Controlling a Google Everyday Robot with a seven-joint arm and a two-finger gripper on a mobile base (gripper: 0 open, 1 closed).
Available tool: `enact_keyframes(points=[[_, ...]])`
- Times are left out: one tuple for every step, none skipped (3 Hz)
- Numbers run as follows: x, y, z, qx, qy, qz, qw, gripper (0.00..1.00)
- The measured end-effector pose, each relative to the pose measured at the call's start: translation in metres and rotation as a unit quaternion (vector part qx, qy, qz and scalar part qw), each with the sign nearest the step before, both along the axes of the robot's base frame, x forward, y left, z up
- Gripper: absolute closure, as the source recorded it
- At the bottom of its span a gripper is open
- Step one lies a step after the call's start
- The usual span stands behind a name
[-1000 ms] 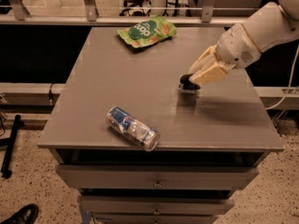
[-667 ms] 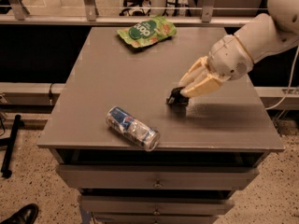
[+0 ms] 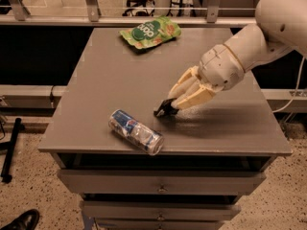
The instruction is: Move rxbar chocolate near redbull can
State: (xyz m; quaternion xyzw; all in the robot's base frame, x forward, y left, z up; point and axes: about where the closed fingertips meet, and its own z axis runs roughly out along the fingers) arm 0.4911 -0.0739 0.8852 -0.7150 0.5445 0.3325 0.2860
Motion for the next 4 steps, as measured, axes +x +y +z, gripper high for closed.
enact_keyframes(points=[[-0.0025,0.011,-0.0046,0.001,-0.004,0.03,0.9995,0.75],[-0.0023,0.0145,-0.0072,-0.001,-0.005,0.041,0.9991,0.52],[-0.0027,0.0154,-0.0085,-0.005,-0.007,0.049,0.9987,0.28],[-0.0041,0.0147,-0.0087,-0.01,-0.007,0.054,0.9985,0.0]])
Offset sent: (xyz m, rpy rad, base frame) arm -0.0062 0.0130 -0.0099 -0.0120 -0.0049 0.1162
